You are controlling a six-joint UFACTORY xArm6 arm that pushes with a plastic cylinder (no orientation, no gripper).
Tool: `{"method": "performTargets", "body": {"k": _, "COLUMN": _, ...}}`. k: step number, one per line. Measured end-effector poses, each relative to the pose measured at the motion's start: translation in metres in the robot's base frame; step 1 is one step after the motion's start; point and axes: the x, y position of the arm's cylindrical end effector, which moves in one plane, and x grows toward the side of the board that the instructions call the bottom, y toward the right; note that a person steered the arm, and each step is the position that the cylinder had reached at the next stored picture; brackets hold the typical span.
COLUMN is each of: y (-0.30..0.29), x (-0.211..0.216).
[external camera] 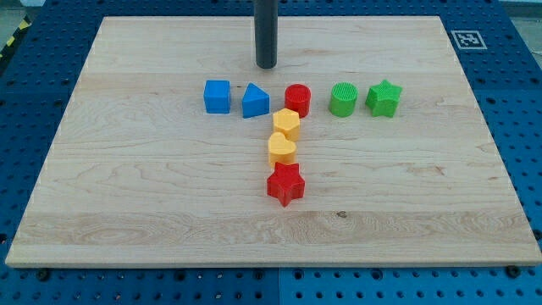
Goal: Push the green circle to the bottom of the green star
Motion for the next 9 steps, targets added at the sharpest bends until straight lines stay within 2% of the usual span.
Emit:
{"method": "performTargets", "body": {"k": 4, "y": 0.012, "x": 0.001}}
{"method": "performTargets", "body": {"k": 5, "y": 0.074, "x": 0.006}}
{"method": "performTargets", "body": {"k": 6, "y": 0.092, "x": 0.026}}
{"method": "performTargets", "body": {"k": 7, "y": 0.077, "x": 0.043}}
{"method": "performTargets", "body": {"k": 8, "y": 0.081, "x": 0.045}}
{"method": "performTargets", "body": {"k": 9, "y": 0.092, "x": 0.070}}
